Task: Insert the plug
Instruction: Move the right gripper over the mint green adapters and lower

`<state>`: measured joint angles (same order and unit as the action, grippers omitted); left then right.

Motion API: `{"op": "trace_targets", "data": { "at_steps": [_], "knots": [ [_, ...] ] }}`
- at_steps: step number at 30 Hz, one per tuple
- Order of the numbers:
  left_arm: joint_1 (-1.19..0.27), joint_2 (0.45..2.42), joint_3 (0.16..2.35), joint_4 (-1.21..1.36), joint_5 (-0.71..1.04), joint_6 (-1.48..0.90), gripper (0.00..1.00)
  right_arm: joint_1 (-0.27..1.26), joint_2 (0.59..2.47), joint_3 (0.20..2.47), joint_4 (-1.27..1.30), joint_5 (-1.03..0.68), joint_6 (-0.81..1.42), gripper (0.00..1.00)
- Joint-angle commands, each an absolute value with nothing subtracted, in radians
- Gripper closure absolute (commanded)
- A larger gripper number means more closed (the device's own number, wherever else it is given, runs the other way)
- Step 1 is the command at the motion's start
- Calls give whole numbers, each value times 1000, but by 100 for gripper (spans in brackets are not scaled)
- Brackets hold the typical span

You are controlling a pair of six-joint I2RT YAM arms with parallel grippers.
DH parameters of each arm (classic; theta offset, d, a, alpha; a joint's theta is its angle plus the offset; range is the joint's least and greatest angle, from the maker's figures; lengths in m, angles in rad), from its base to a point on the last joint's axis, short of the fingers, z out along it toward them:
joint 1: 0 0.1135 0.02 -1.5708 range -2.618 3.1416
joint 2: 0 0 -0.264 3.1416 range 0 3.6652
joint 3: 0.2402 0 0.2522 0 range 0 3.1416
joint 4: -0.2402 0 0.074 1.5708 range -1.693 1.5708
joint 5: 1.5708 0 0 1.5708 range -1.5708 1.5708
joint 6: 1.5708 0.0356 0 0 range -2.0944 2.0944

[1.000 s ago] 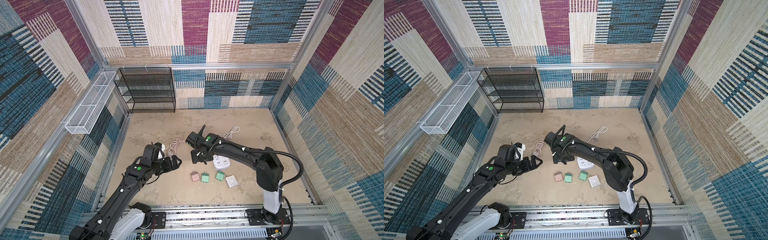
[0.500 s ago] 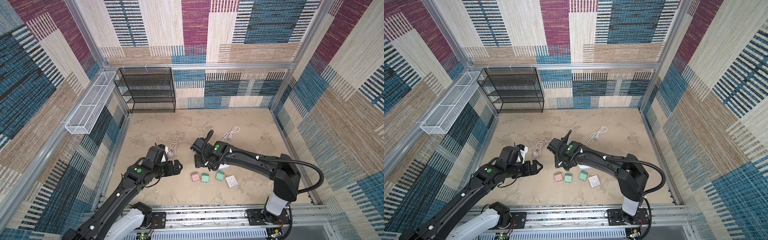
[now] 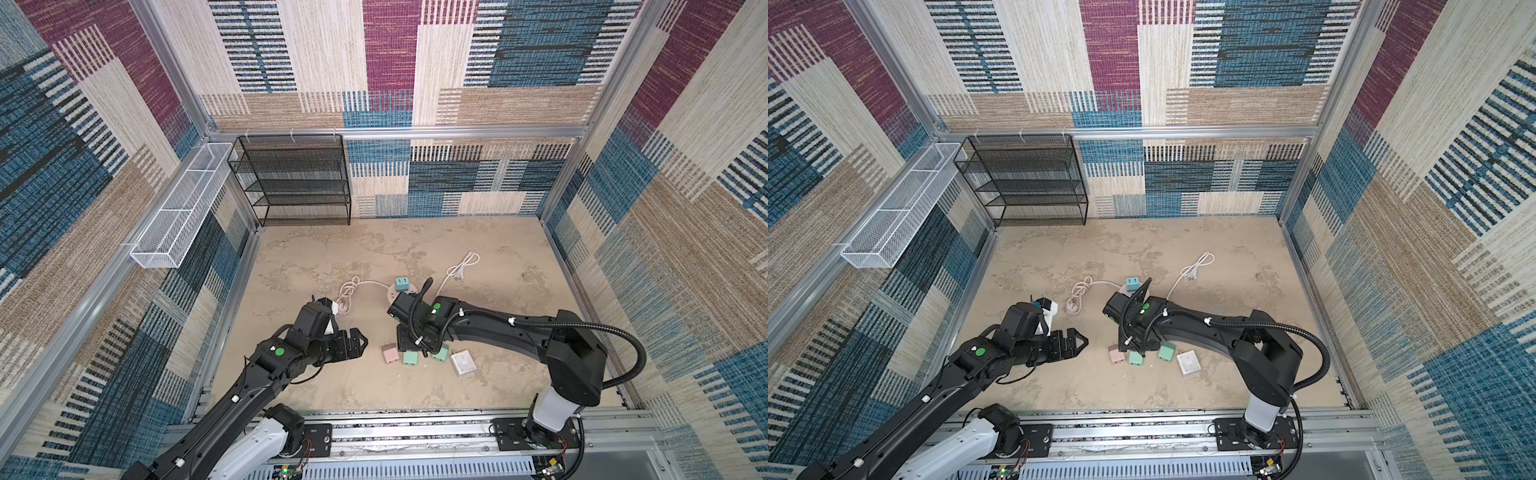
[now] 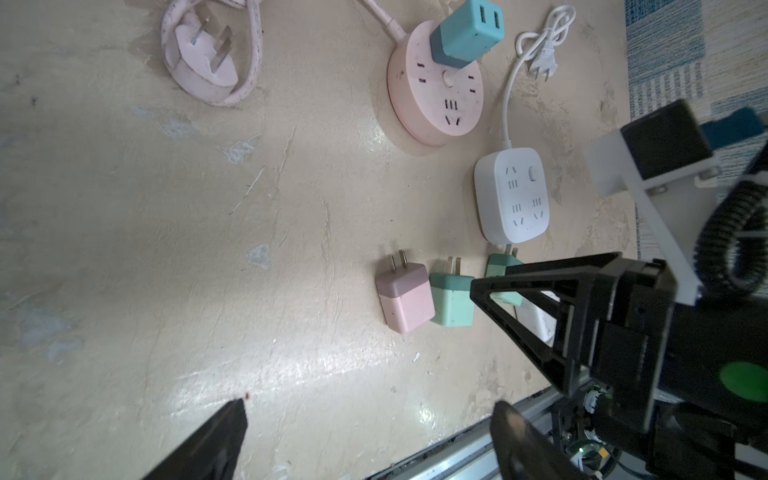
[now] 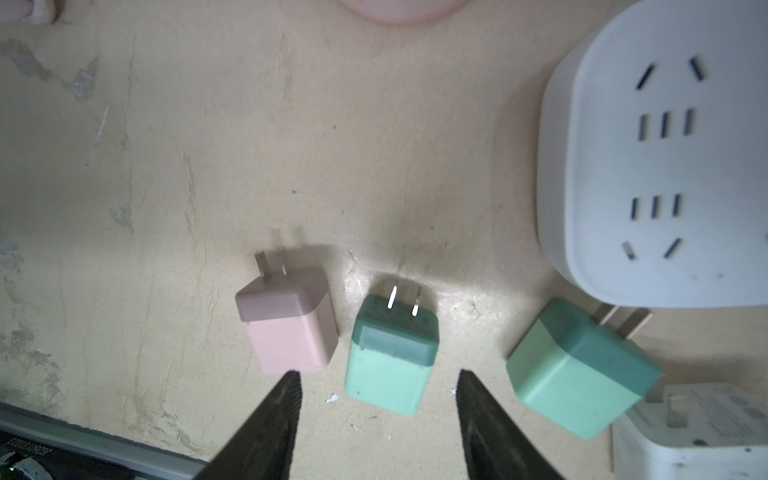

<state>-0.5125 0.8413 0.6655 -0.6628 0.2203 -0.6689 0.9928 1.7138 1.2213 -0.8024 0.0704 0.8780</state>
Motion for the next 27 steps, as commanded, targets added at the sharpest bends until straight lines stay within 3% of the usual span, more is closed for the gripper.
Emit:
{"op": "trace_targets", "data": {
  "at_steps": [1,11,27],
  "knots": [
    [-512,844,657,-607,248,-702,4,1003,1719,1215,-768,56,910,38],
    [-513,846,657,-595,247,-701,4,1023,1787,1220,-827,113,931,43],
    [-514,859,651,-577,249,-704,4,1028,1810,1172,-779,58,907,45]
  ]
}}
